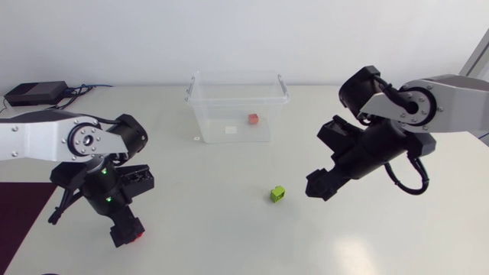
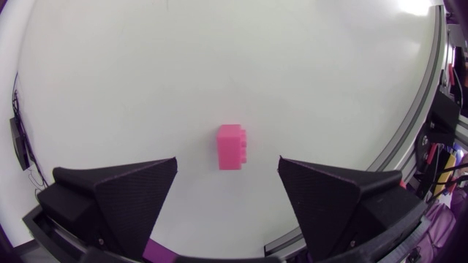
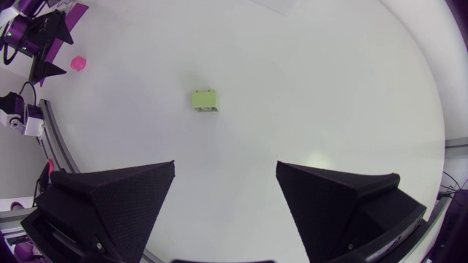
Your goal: Place the duplo bricks in the container
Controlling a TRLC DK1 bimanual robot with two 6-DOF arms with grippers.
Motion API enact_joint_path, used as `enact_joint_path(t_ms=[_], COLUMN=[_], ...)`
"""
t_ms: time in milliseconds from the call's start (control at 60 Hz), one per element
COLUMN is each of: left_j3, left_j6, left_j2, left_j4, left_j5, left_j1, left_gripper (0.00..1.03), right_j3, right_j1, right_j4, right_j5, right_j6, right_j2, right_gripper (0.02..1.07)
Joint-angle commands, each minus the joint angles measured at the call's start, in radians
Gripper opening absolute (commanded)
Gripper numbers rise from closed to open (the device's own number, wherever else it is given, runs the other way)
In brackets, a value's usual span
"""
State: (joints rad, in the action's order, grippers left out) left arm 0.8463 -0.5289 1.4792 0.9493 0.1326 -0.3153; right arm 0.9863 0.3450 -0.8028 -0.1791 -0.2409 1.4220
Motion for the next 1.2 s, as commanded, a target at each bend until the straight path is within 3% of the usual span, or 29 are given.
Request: enact_joint_path(t_ms=[0,217,667,867,1183], left_j3=[-0.039,-0.116,-0.191,-0.205,-0.220], left_j6=[-0.019,-0.019,-0.059,-0.088,-0.114], left_j2=[0.030,0.029,0.015,0.006,-0.008], left_j4=[-0.021,-0.138,-0.205,-0.227,-0.244], left_j5=[-0.002,-0.008,-0.039,-0.091,-0.139], left_j1=[0.008,0.005,0.039,0.074,0.110], left_gripper=[0.96,0.93,0.89,0.60,0.50], right_j3=[-0.037,-0.072,-0.063,-0.018,0.012], right_j1=[0.017,0.042,0.115,0.127,0.161], right_j4=[0.031,0.137,0.335,0.359,0.375], right_j5=[0.004,0.017,0.064,0.076,0.078], right_j6=[-0.024,-0.026,-0.003,0.012,0.049], right_j2=[0.022,0.077,0.282,0.341,0.382], right_gripper=[1.02,1.02,1.02,1.02,1.02])
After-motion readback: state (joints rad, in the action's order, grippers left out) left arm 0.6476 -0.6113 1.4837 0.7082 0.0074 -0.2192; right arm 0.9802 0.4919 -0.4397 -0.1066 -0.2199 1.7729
